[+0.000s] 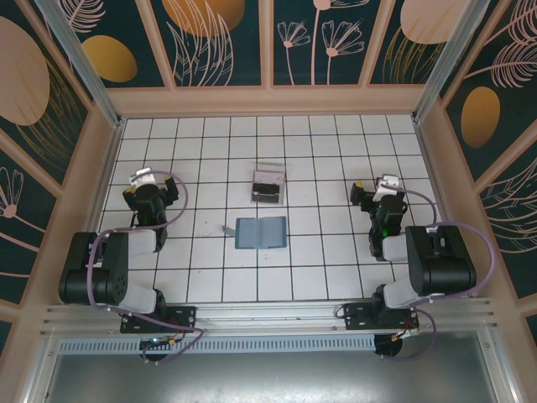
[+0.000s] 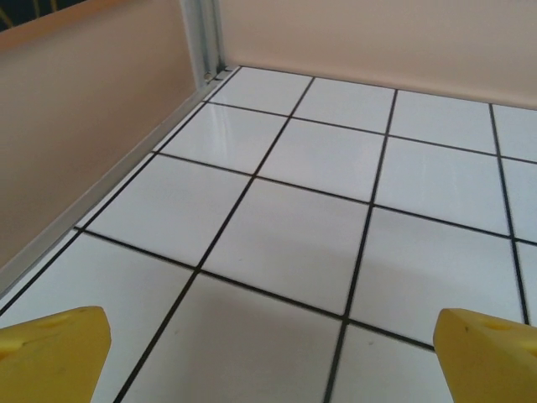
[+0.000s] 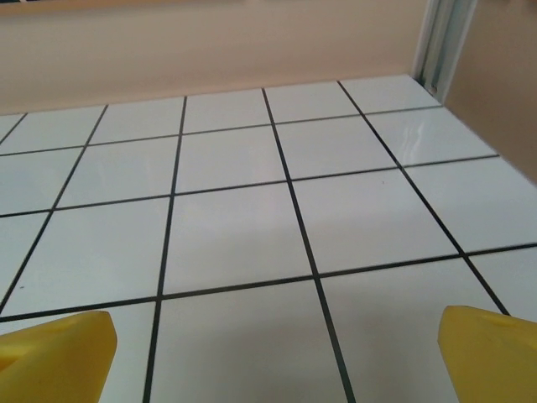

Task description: Take the credit cards out of the card holder

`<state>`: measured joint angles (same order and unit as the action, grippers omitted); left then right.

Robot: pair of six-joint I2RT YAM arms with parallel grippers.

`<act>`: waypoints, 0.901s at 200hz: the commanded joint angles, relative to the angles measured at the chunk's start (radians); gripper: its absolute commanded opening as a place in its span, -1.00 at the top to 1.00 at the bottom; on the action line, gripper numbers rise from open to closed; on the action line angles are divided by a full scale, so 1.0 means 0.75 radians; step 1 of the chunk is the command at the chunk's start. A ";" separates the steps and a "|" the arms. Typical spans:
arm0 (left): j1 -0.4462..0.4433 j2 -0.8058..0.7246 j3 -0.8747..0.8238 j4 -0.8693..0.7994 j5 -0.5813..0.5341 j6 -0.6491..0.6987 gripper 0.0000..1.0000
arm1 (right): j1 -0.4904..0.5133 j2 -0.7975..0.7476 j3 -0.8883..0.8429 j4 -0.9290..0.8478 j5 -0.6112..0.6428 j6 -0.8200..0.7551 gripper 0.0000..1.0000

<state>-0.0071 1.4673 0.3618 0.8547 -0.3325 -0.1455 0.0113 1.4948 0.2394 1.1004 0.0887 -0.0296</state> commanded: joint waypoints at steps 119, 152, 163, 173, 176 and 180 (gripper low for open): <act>0.009 0.077 -0.159 0.547 0.282 0.092 -0.97 | -0.050 0.058 -0.009 0.198 -0.092 0.060 -0.98; 0.009 0.067 -0.168 0.552 0.288 0.092 -0.97 | -0.049 0.058 -0.010 0.197 -0.092 0.060 -0.98; 0.009 0.067 -0.167 0.550 0.288 0.094 -0.98 | -0.048 0.057 -0.009 0.198 -0.093 0.060 -0.98; 0.009 0.067 -0.168 0.550 0.290 0.093 -0.97 | -0.043 0.056 -0.013 0.203 -0.092 0.055 -0.98; 0.009 0.066 -0.167 0.550 0.290 0.093 -0.97 | -0.044 0.057 -0.013 0.204 -0.092 0.056 -0.98; 0.009 0.066 -0.166 0.549 0.290 0.094 -0.97 | -0.045 0.058 -0.011 0.202 -0.092 0.054 -0.98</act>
<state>-0.0010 1.5196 0.2443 1.2251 -0.1341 -0.0898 -0.0189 1.5311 0.2394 1.1946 0.0238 0.0071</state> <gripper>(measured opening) 0.986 0.989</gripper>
